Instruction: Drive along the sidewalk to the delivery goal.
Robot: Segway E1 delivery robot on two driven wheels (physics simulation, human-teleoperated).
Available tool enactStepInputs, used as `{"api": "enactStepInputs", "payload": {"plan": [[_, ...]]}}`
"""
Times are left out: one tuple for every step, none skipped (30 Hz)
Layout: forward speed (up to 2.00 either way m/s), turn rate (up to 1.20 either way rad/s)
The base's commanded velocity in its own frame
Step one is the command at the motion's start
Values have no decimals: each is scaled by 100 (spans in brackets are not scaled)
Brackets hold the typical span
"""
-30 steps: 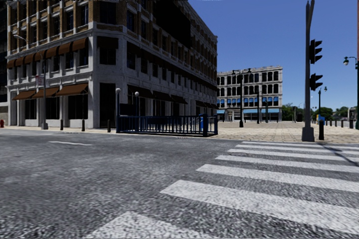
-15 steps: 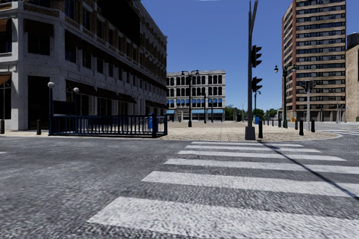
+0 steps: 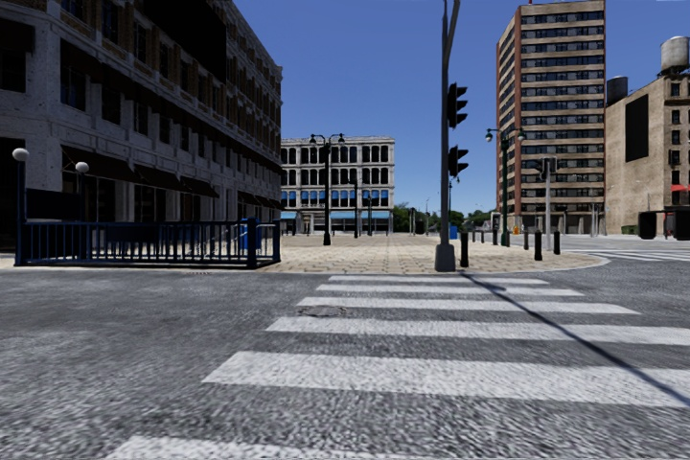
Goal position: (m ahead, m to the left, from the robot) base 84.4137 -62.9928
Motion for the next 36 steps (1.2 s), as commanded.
{"api": "enactStepInputs", "payload": {"plan": [[94, 0], [94, 0], [94, 0], [94, 0], [94, 0], [94, 0], [95, 0], [200, 0], [200, 0], [200, 0], [200, 0], [200, 0], [200, 0], [200, 0], [200, 0], [200, 0], [200, 0], [200, 0], [200, 0], [200, 0], [200, -8], [200, -10], [200, -10], [200, -10], [200, -12], [200, -15], [200, -15], [200, -18], [200, -28], [200, -34], [200, -35], [200, -35], [200, -35], [200, -36], [200, -36], [200, -36]]}}
